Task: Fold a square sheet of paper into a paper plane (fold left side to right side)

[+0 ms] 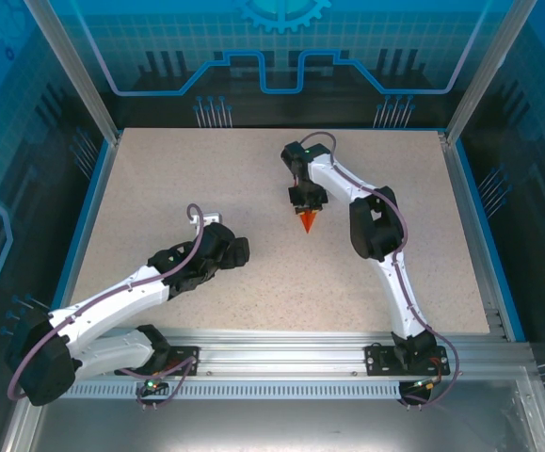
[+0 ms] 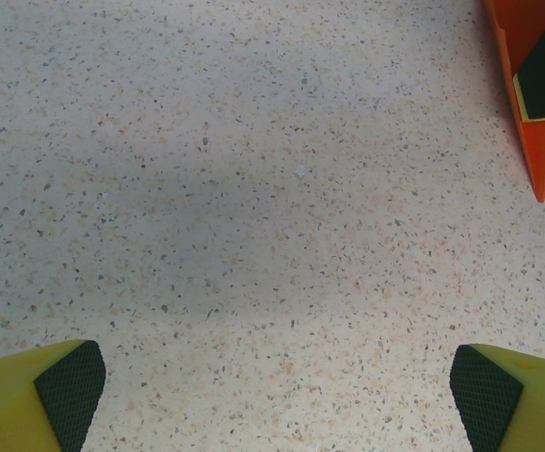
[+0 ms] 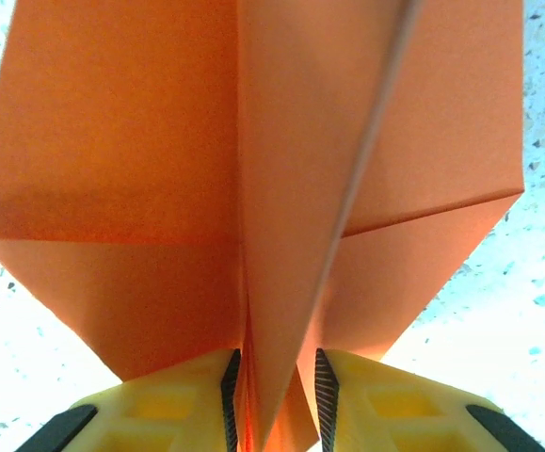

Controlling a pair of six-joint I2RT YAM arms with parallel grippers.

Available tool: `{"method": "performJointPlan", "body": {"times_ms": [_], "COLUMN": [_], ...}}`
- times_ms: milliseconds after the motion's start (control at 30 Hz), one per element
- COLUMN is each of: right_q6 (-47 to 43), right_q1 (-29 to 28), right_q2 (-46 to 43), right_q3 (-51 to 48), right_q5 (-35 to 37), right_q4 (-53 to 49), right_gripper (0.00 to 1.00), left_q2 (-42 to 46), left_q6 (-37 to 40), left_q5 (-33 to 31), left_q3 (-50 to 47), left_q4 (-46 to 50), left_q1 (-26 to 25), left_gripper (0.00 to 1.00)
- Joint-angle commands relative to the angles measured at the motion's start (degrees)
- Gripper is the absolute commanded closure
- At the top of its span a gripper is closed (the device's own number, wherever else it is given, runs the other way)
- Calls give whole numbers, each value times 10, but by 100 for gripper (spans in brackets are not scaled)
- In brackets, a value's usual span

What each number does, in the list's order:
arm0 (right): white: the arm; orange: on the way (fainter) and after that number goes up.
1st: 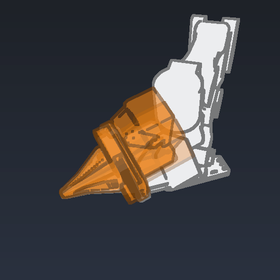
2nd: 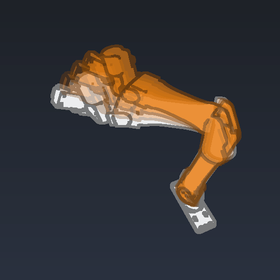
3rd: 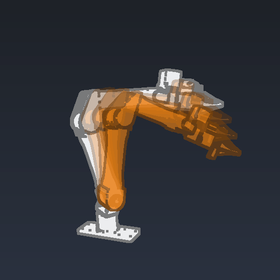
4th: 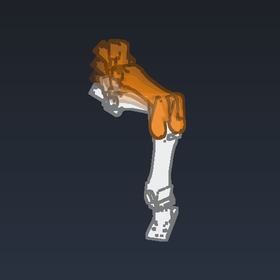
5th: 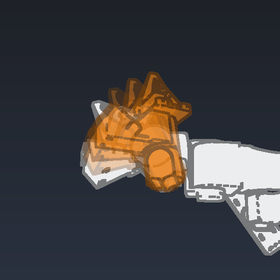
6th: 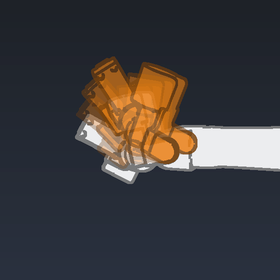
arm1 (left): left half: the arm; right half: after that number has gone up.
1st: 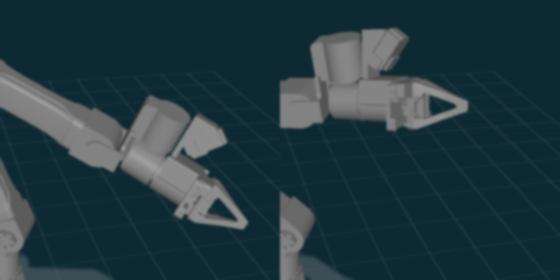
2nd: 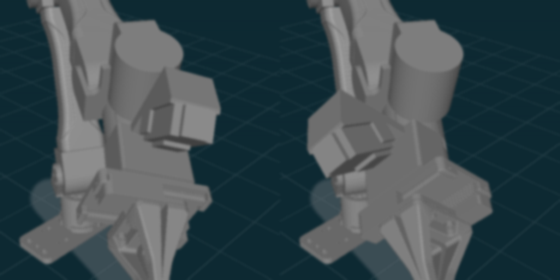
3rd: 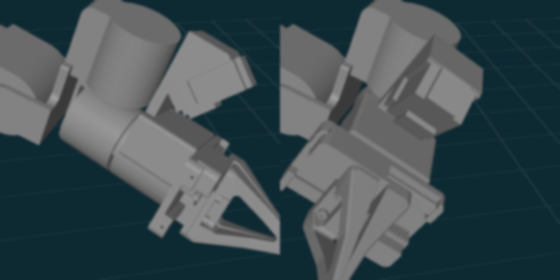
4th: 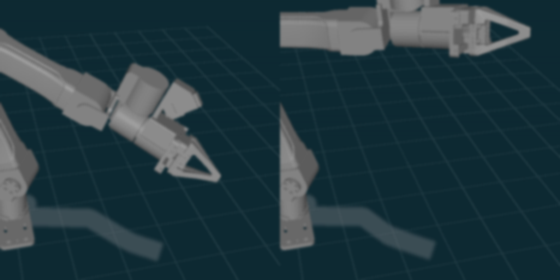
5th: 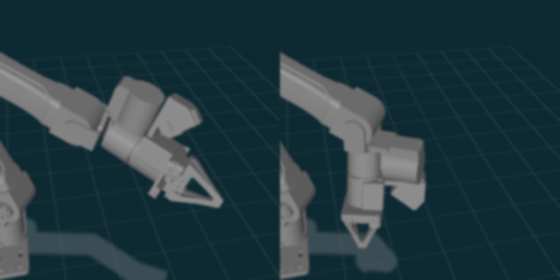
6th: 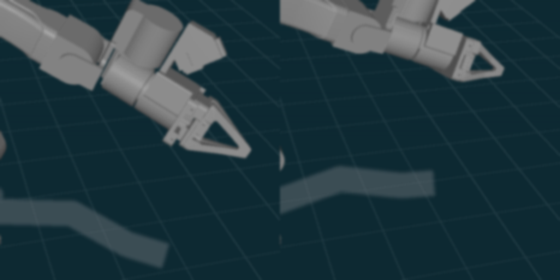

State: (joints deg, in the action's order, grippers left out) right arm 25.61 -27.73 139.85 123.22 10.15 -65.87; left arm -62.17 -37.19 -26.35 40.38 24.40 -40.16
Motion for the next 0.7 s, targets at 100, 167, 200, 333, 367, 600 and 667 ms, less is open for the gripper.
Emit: {"method": "performJointPlan", "body": {"times_ms": [100,167,200,333,367,600,667], "right_q6": [-10,-11,-12,-17,-19,-42,-48], "right_q1": [-10,-14,-17,-25,-27,-18,-8], "right_q2": [-46,-60,-63,-129,-154,-383,-436], "right_q3": [14,13,13,-10,-28,-284,-351], "right_q5": [18,19,20,29,37,92,123], "right_q4": [-38,-41,-44,-45,-37,132,180], "right_gripper": [64,62,61,55,53,29,21], "left_q2": [7,7,7,6,4,-10,3], "left_q6": [1,-1,-2,-11,-14,-1,14], "left_q5": [-13,-15,-15,-19,-22,-13,-17], "left_q3": [-5,-5,-5,-3,-2,28,38], "left_q4": [17,19,19,19,19,19,15], "left_q1": [3,3,3,3,4,48,65], "left_gripper": [1,2,2,2,2,1,2]}}
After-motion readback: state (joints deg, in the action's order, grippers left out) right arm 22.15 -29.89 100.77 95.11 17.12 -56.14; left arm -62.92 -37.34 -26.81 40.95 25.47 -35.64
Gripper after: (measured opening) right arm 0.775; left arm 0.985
